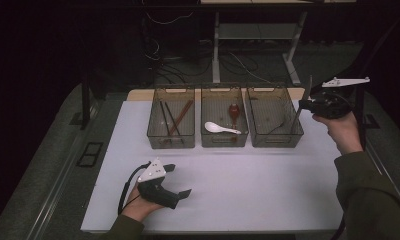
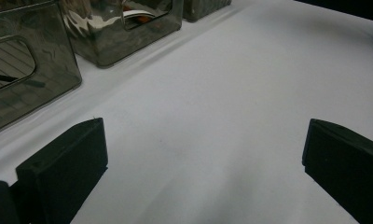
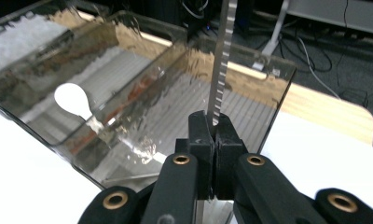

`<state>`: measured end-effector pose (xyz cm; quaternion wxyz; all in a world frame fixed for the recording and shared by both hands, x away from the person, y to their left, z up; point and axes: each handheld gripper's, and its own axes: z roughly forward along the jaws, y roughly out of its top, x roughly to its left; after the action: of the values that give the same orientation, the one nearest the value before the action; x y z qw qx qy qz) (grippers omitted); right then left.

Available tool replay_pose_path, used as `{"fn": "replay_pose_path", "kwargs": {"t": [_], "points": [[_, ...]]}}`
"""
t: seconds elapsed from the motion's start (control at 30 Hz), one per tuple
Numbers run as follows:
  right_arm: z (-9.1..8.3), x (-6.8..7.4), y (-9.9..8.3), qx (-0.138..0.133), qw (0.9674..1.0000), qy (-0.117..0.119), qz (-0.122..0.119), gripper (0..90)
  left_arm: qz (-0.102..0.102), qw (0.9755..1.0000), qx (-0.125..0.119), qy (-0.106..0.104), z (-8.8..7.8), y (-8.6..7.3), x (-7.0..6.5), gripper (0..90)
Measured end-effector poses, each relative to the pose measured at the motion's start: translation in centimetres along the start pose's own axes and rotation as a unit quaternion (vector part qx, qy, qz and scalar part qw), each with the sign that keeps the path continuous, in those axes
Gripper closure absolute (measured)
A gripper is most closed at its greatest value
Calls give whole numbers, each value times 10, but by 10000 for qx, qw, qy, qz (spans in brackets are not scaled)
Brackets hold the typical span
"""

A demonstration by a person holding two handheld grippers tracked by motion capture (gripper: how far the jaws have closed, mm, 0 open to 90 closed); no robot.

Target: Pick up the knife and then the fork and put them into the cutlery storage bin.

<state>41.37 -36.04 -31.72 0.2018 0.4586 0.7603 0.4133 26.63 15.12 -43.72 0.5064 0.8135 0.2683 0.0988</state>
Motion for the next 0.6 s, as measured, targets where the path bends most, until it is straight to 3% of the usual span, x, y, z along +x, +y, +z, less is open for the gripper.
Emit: {"fn": "replay_pose_path", "kwargs": {"t": [0.37,0.6], "points": [[16,-9,-10,459,9989,-43,127,881,13,10000,30,-28,0,0,0,0],[27,-10,-7,477,9987,-43,151,881,12,10000,26,-40,0,0,0,0]]}}
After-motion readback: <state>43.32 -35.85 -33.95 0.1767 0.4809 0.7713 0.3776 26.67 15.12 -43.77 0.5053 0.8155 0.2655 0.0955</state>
